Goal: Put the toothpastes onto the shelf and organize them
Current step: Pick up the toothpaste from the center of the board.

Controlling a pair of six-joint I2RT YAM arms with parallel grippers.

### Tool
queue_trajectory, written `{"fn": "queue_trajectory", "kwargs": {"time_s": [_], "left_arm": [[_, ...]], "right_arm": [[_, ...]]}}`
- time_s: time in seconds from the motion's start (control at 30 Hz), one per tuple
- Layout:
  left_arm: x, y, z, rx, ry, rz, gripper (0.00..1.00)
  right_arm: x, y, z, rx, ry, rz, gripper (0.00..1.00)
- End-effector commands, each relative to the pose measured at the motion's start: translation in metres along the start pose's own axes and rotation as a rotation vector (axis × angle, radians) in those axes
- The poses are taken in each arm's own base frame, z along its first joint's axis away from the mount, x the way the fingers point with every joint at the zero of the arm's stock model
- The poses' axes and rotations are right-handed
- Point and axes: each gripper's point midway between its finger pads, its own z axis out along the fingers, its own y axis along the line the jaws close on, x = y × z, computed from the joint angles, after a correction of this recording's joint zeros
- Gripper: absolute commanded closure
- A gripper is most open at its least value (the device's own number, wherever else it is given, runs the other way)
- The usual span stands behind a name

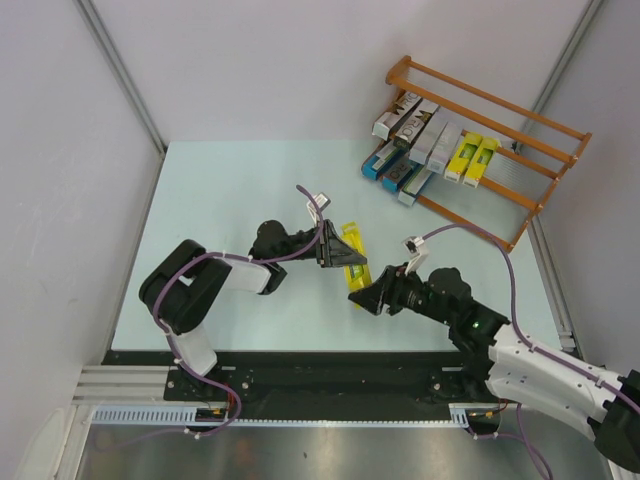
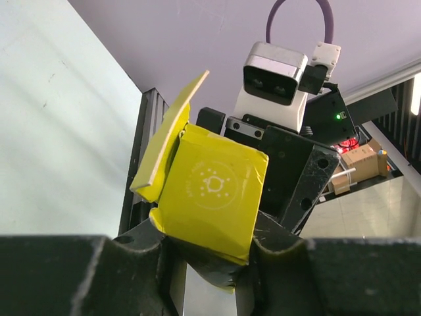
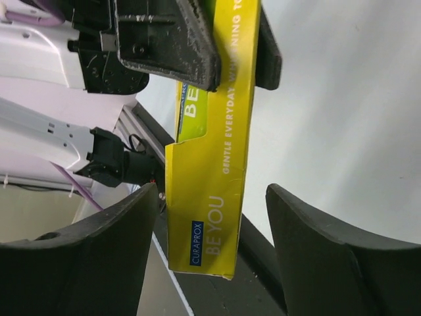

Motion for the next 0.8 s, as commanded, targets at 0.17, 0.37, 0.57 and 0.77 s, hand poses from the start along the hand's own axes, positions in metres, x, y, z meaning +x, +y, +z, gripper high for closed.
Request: {"fn": "queue_trajectory", "kwargs": {"time_s": [0.17,0.37,0.57,0.77], "left_arm": [[-0.016,-0.082,-0.002,0.294,-0.058,0.374,0.78],[-0.016,-0.076,-0.001,0.284,-0.056,0.357,0.78],[-0.018,-0.076,0.000,0.283,-0.055,0.353,0.78],[-0.018,-0.073,0.001,0.280,-0.052,0.341,0.78]], "right_arm": [[-0.021,-0.001,-0.016,0.046,-0.118,0.002,0.26],[-0.019,-0.002,-0.023,0.055,-0.112,-0.004,0.32],[-0.010,-0.002,-0.020,0.057,-0.076,-0.011,0.41],[-0.009,-0.002,-0.020,0.075,-0.083,-0.020,0.51]]}}
